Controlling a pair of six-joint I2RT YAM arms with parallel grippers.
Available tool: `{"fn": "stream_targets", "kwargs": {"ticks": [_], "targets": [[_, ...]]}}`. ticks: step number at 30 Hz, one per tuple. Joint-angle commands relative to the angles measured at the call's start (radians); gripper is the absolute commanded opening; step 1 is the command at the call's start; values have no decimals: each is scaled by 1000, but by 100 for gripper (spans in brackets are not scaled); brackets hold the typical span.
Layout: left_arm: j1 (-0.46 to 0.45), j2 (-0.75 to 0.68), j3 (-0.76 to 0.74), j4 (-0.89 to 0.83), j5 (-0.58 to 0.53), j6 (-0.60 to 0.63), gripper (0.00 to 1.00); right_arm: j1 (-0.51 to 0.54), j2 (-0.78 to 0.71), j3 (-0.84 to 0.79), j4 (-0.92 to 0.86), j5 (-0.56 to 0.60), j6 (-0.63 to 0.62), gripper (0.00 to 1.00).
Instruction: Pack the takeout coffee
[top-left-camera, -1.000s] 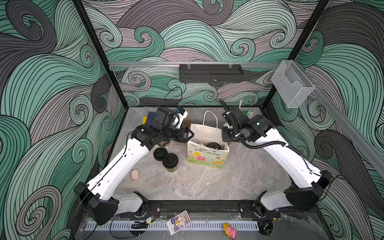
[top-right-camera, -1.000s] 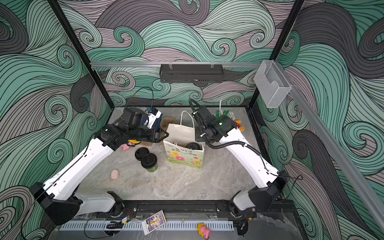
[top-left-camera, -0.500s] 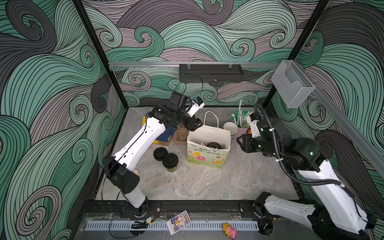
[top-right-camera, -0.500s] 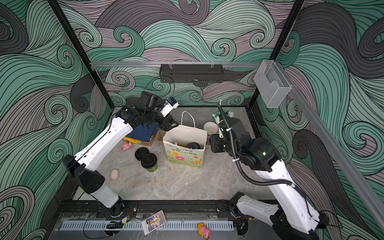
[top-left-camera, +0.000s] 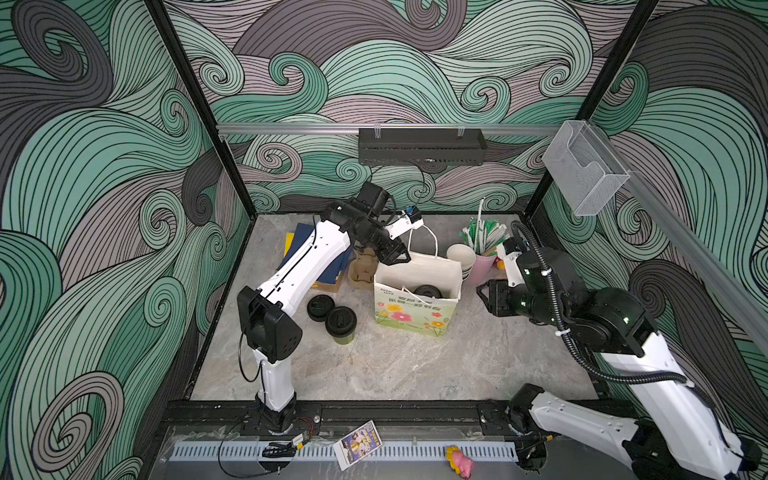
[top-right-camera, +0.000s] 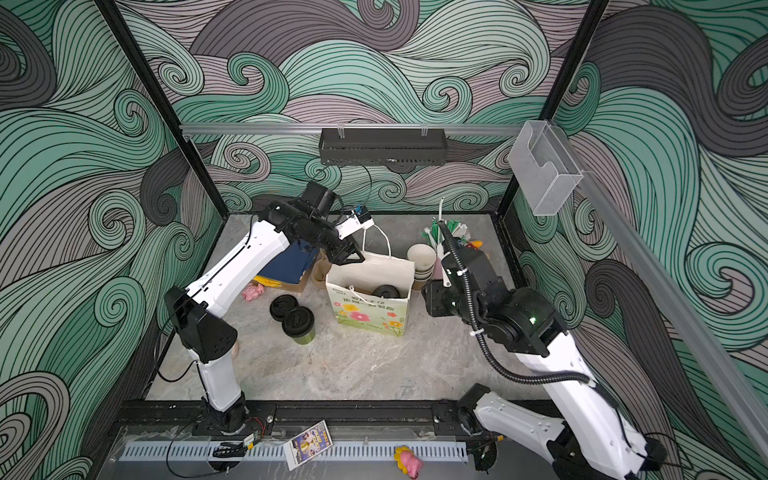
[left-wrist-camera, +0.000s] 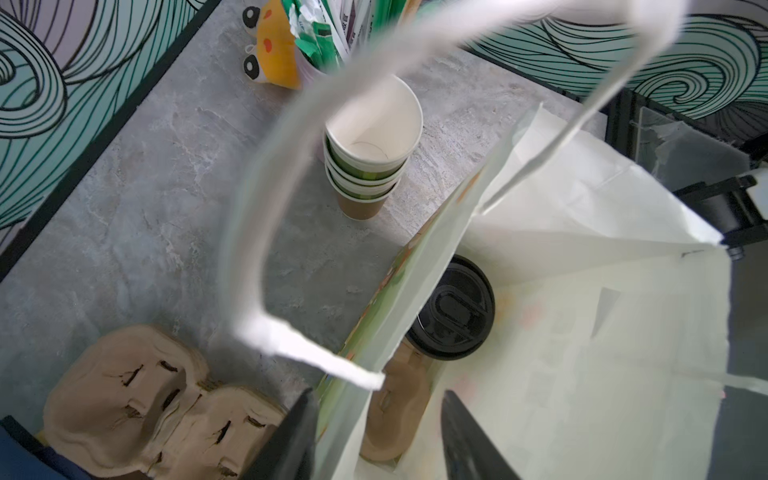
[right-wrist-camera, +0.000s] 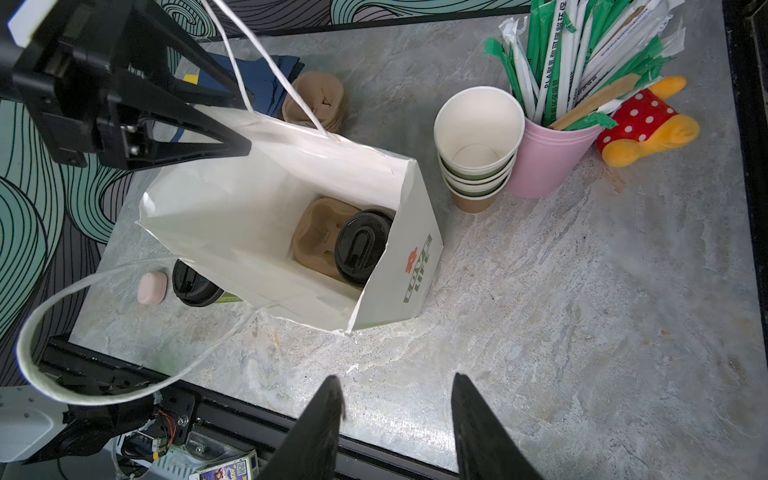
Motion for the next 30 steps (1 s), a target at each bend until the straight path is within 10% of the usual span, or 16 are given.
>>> {"fn": "stream_targets", "kwargs": {"ticks": [1,16,30], "targets": [[-5,16,34,-65,28,43,41,-5,0,3,0,-4,11,46],[-3,57,90,-95,-31,-11,13,-5,-17,-6,1,-14,14,46],[24,-168,-180,159,-150,-502,0,-5,-29,-20,2,-9,20,46]]}}
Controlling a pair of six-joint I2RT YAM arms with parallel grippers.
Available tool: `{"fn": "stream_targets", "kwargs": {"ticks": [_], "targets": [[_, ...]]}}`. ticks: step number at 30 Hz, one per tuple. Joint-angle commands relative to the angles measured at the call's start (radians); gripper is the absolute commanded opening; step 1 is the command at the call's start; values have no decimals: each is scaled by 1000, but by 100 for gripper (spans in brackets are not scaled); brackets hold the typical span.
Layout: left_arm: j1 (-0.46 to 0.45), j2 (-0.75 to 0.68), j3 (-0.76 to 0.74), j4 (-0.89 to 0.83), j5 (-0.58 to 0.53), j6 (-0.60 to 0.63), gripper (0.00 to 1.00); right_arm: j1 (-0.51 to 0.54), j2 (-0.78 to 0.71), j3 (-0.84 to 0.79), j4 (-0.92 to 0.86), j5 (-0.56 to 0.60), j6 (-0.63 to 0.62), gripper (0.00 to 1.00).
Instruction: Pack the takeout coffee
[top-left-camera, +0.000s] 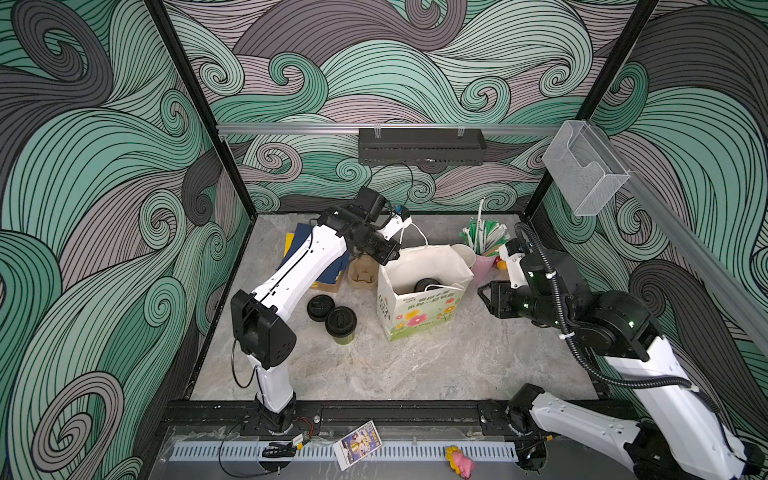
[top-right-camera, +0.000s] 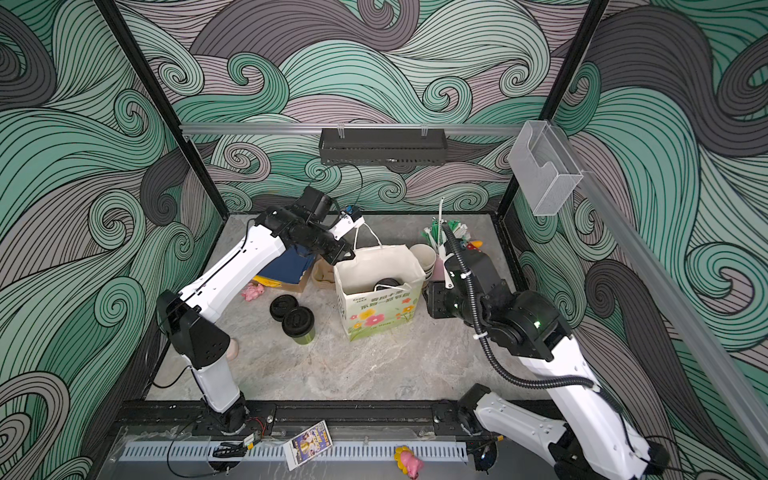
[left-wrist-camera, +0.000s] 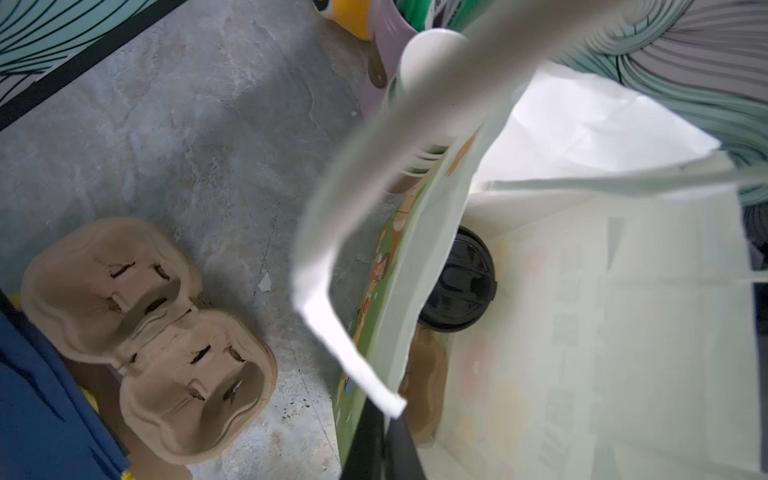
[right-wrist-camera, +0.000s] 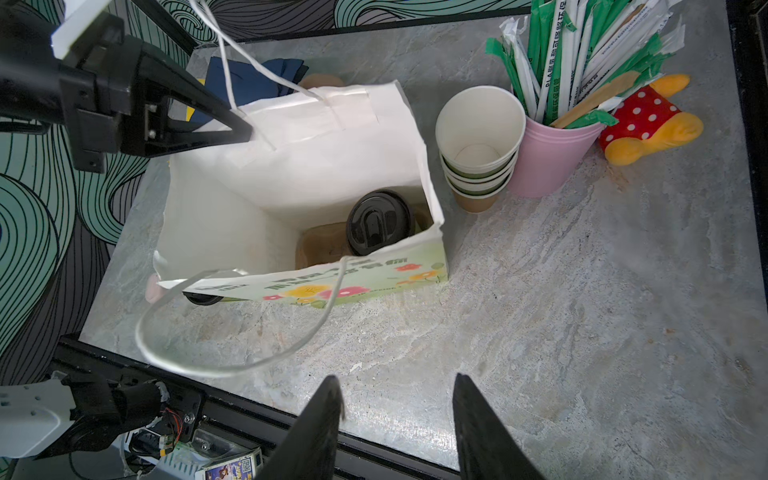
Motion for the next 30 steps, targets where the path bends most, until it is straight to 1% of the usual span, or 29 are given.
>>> {"fn": "stream_targets", "kwargs": {"ticks": [1,7,12,17,19,20,22,24,25,30], "targets": [[13,-95,-58,109,-27,-174,0,-5,-9,-13,1,-3,13,46],[13,-217,-256,288,-36,-395,0,-5,-6,-14,1,-1,10,46],[13,-287,-388,396,-84,-569,0,-5,-7,-17,7,-6,11,46],[14,-329,-458,461,-108,-670,0,-5,-11,-27,21,-23,23,46],[13,-336,-473,470,-111,-709,2,-4,-6,-37,33,-45,28,47],[13,-340,-482,479,-104,-735,5,-5,-2,-43,39,-59,30,48],[10,-345,-496,488,-77,-771,14,-5,7,-47,44,-73,33,49],[9,-345,-501,471,-71,-793,25,-4,17,-45,46,-77,30,49],[9,-369,-505,471,-75,-796,30,-4,20,-43,47,-79,30,50],[9,-453,-524,473,-169,-777,55,-5,36,-35,48,-94,18,55]]}}
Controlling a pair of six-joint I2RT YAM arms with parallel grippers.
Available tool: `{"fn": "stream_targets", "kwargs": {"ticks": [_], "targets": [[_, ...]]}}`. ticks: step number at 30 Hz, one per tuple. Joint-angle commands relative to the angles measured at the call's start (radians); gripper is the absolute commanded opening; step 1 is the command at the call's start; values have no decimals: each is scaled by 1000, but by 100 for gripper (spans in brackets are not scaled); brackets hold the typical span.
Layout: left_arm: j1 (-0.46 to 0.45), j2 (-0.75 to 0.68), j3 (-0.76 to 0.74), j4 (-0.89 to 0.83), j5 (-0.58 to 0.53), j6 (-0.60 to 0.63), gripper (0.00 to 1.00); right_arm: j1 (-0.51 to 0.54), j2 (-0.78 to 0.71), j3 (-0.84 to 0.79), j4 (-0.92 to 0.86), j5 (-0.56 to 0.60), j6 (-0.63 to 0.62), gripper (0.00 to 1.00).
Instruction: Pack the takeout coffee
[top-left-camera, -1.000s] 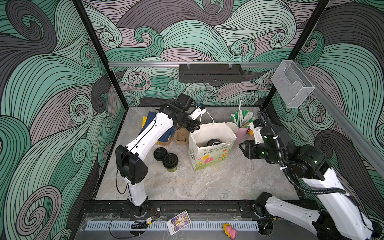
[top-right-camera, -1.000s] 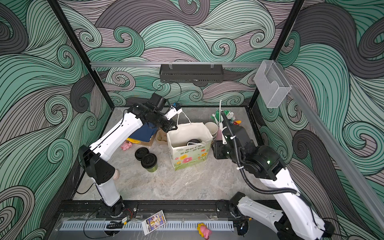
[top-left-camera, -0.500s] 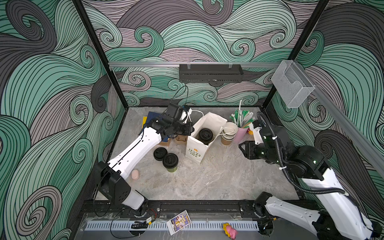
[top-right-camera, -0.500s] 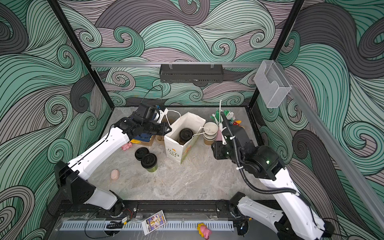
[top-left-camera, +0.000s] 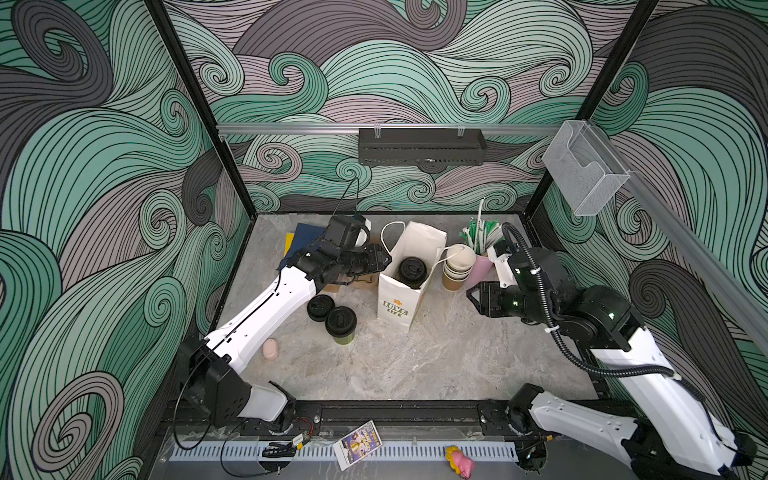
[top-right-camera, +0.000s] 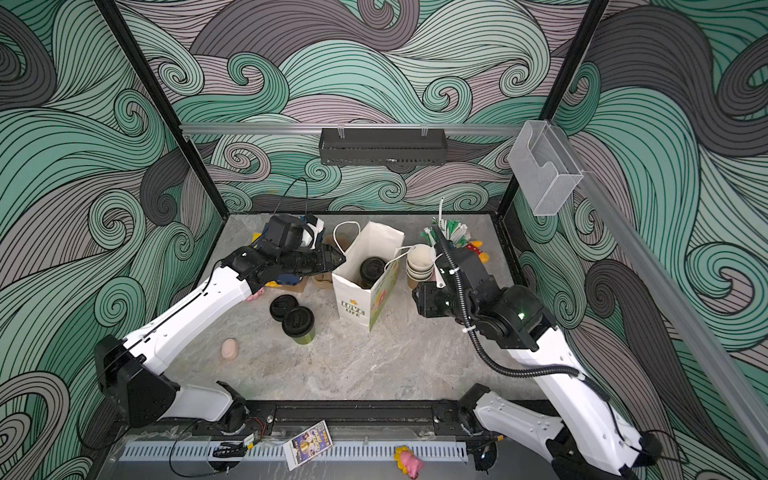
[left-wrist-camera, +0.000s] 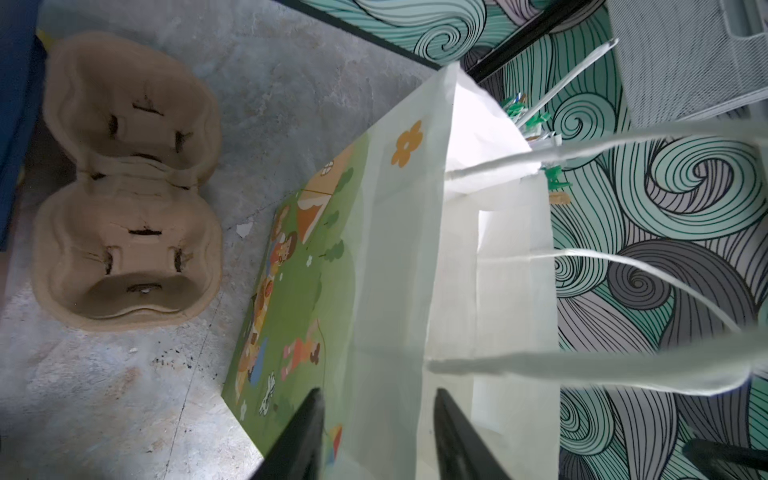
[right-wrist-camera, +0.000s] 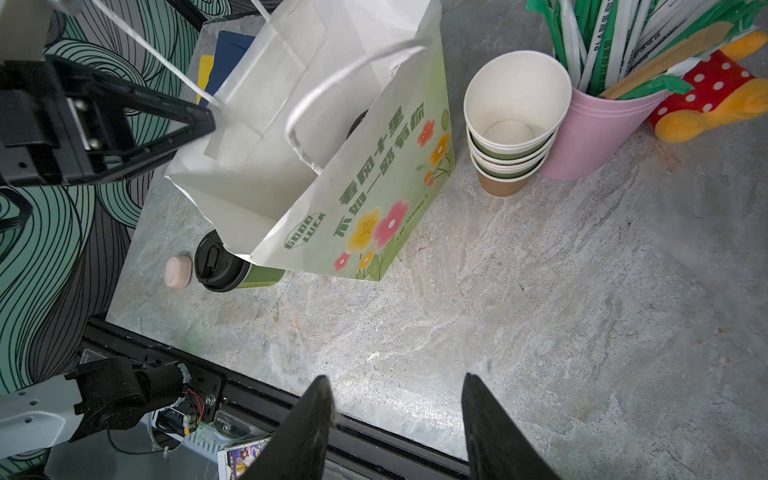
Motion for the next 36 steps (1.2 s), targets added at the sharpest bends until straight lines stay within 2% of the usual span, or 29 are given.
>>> {"fn": "stream_targets", "kwargs": {"ticks": [1,3,4,8,11,16,19,23,36], "targets": [[3,-77,5,24,-78,4,59,-5,6,2,7,-17,0,56],[4,-104,14,1,-109,44,74,-5,10,4,8,-22,-2,59],[4,-108,23,-24,-122,62,77,-4,13,4,9,-28,-2,60],[5,-100,88,-104,-128,146,84,13,41,10,57,-97,11,68],[8,-80,129,-120,-113,191,88,97,87,24,111,-62,46,73],[22,-17,184,-95,-80,227,89,219,204,46,160,139,153,76],[42,14,194,-63,-55,213,89,229,271,63,160,251,231,76],[53,31,192,-36,-44,194,89,229,338,86,150,351,308,71],[53,-3,165,-39,-62,201,89,229,513,253,30,487,373,57]]}}
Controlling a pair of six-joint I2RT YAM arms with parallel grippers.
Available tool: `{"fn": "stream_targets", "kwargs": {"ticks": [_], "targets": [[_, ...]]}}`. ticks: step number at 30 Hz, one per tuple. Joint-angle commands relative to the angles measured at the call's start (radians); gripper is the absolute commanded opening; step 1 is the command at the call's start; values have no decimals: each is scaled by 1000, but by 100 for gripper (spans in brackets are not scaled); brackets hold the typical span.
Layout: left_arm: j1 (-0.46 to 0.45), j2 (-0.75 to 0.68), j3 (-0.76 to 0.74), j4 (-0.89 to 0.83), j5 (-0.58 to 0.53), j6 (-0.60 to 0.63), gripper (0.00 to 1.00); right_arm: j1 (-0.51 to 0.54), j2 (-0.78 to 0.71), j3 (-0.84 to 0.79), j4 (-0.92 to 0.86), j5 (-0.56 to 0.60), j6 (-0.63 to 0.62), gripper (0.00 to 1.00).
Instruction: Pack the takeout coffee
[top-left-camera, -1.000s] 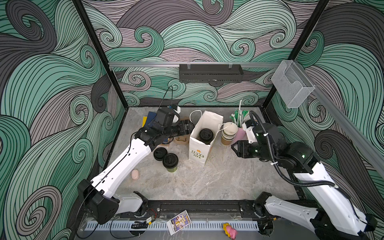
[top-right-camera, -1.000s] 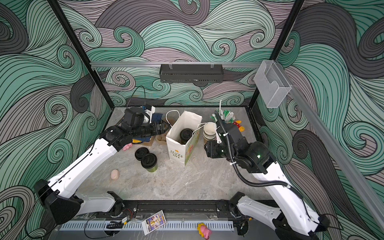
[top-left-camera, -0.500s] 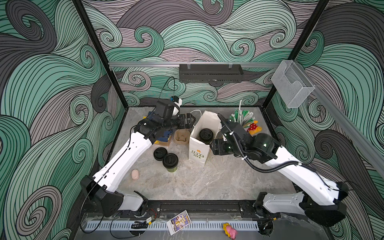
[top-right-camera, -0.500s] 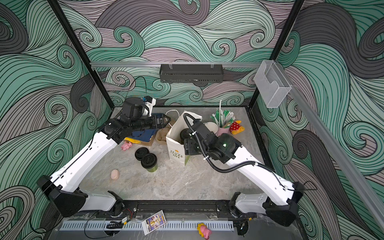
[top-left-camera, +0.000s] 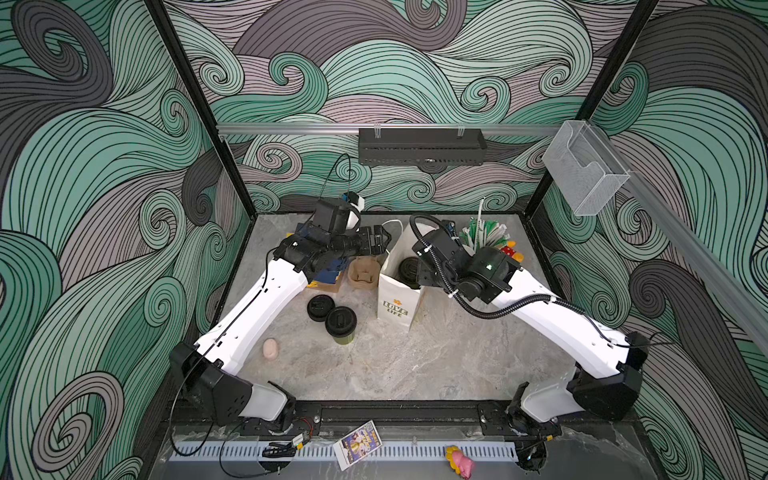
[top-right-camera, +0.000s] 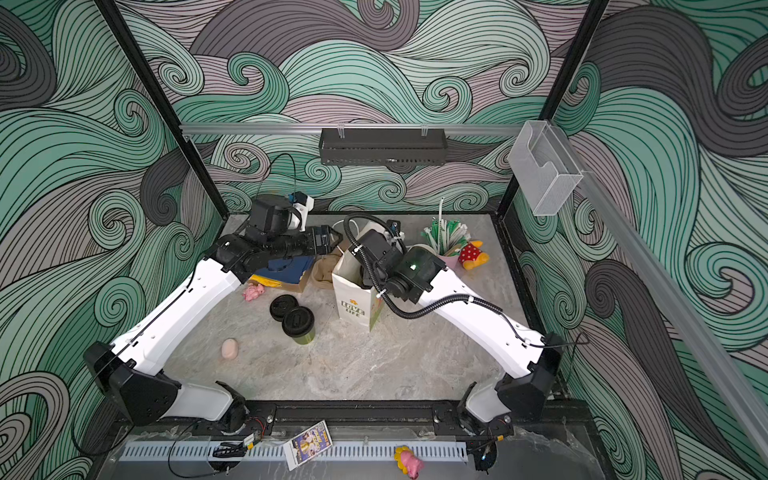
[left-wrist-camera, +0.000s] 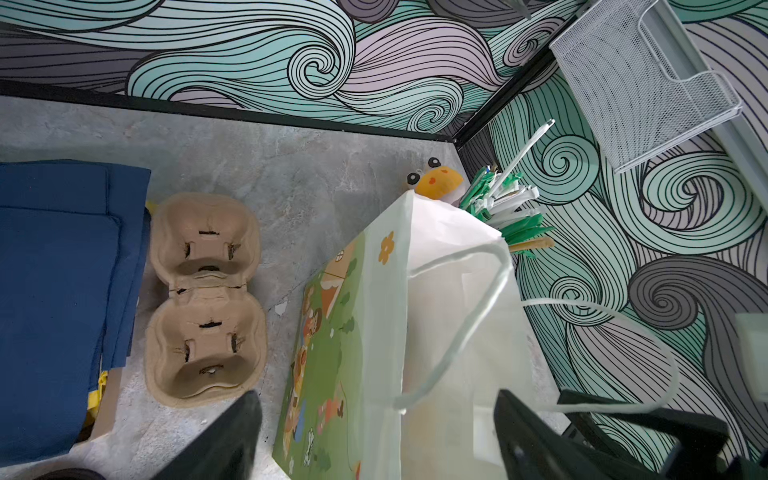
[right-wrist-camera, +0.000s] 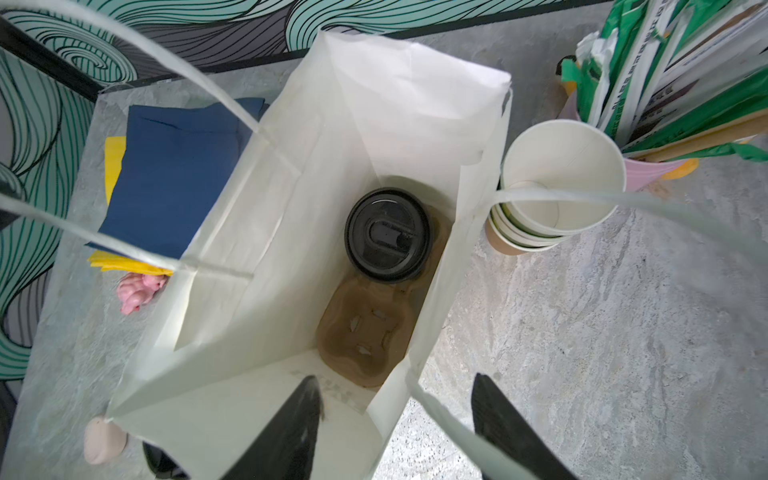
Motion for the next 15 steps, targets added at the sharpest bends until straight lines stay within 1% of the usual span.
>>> {"fn": "stream_targets", "kwargs": {"ticks": [1,6,10,15], "targets": [[6,-39,-2,6,-4,16,89,3,23,31,-75,76,44,55],[6,-73,-14,-2,-4,6,89,-1,31,30,-78,74,35,44],[6,-118,-39,-4,-12,0,89,-8,38,33,-78,59,25,30],[6,-167,-63,-38,-38,4,89,-15,39,35,-78,41,17,17]]}}
